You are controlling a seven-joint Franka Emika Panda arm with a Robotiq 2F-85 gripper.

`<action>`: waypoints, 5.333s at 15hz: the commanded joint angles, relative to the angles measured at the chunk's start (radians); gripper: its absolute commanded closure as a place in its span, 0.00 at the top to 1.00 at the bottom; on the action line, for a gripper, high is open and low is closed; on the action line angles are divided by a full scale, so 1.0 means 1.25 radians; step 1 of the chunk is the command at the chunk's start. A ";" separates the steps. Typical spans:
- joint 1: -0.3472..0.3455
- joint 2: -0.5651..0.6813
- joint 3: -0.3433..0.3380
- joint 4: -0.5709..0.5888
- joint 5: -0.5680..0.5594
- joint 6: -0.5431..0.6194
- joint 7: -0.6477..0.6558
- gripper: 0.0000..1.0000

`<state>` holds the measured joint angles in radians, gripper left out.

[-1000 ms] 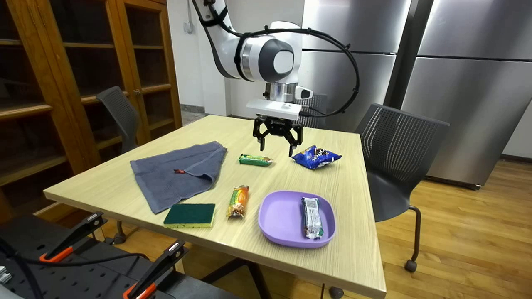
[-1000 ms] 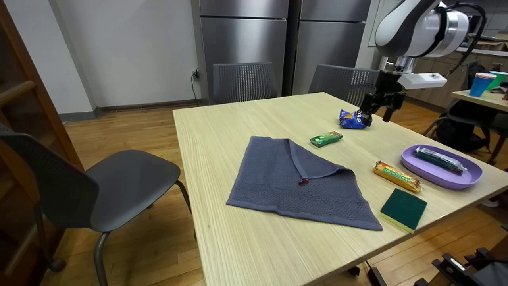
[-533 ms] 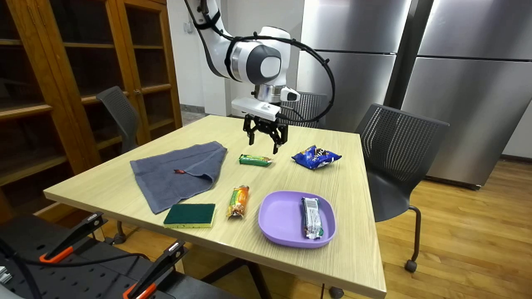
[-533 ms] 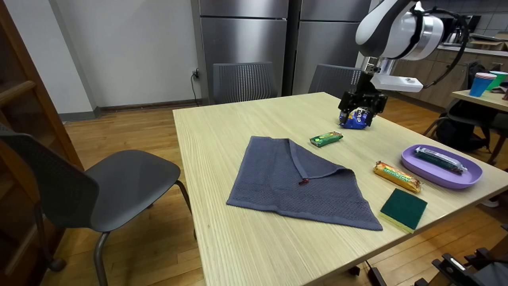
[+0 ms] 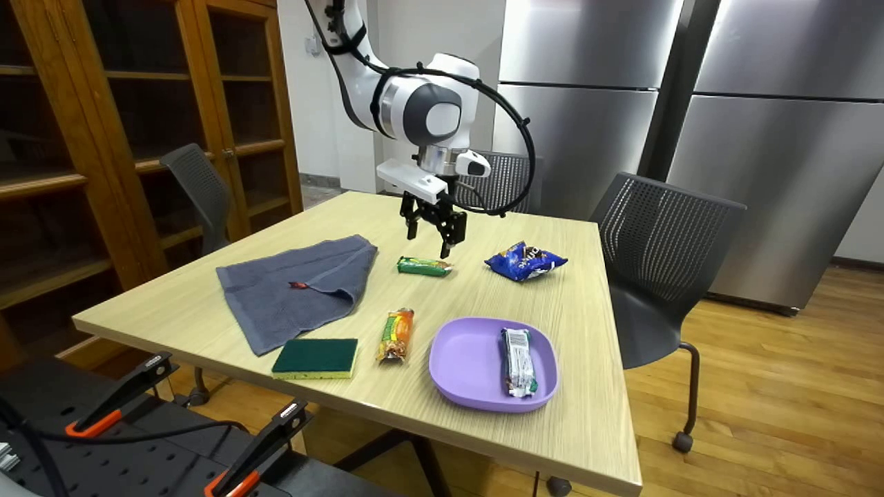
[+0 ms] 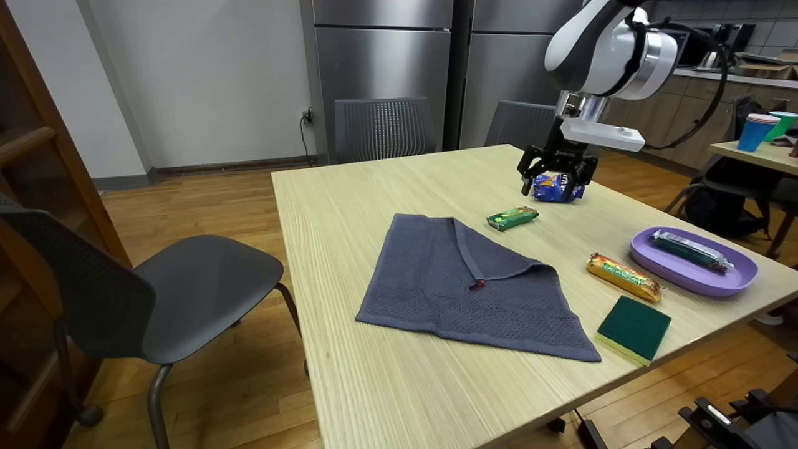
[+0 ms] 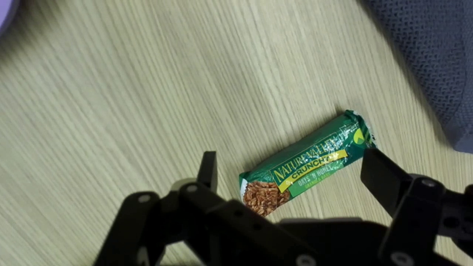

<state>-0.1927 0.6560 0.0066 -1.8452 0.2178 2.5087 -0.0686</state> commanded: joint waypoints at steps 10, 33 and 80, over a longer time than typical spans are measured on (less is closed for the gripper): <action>0.002 0.007 0.002 0.013 0.010 -0.013 0.007 1.00; 0.078 0.077 -0.027 0.076 0.140 0.075 0.382 1.00; 0.119 0.216 -0.077 0.269 0.107 -0.040 0.602 0.11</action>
<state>-0.0483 0.9466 -0.0883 -1.5155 0.3702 2.4996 0.6834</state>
